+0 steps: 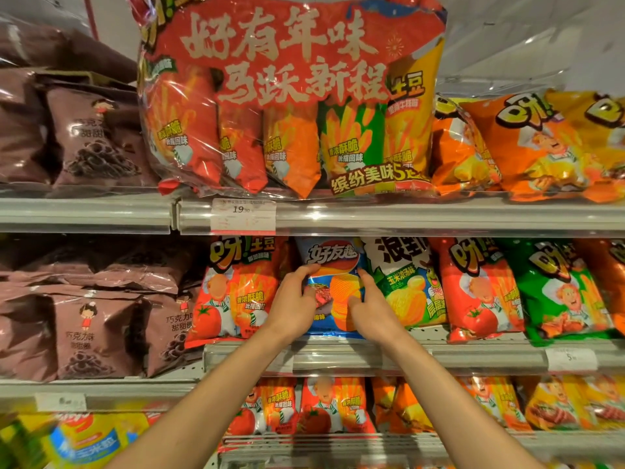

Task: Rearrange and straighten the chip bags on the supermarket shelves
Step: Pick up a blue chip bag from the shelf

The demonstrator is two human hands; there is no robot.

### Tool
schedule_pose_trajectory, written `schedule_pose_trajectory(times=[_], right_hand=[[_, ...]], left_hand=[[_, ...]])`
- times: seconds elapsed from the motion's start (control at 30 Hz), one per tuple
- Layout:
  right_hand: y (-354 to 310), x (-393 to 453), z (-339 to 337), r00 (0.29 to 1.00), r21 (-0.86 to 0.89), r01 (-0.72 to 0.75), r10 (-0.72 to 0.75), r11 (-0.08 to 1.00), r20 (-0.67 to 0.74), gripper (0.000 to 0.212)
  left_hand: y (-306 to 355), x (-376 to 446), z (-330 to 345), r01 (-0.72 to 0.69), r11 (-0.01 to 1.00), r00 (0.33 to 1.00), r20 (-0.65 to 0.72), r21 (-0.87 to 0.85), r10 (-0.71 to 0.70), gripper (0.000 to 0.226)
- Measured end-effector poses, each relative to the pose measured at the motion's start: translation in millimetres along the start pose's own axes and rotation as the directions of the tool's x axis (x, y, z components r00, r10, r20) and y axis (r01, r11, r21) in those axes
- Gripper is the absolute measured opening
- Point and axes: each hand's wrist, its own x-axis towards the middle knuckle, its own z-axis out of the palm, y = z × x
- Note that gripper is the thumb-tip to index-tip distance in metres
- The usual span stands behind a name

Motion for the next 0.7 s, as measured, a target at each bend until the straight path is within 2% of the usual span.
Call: schedule_pose_trajectory(times=[0.4, 0.53, 0.7], right_hand=[[-1.6, 2.2, -17.4, 1.0, 0.191, -0.011, 0.011, 0.982, 0.0, 0.055], [-4.1, -1.0, -16.4, 1.0, 0.234, 0.002, -0.003, 0.972, 0.004, 0.054], [-7.7, -7.3, -17.5, 0.999, 0.246, 0.037, -0.045, 0.968, 0.026, 0.053]], left_hand=[[15.0, -3.1, -4.2, -0.062, 0.996, 0.997, -0.044, -0.064, 0.059, 0.042], [15.9, -9.1, -7.0, -0.103, 0.991, 0.995, -0.021, -0.088, 0.102, 0.042], [19.5, -21.4, -12.1, -0.136, 0.986, 0.99, -0.056, -0.102, 0.13, 0.042]])
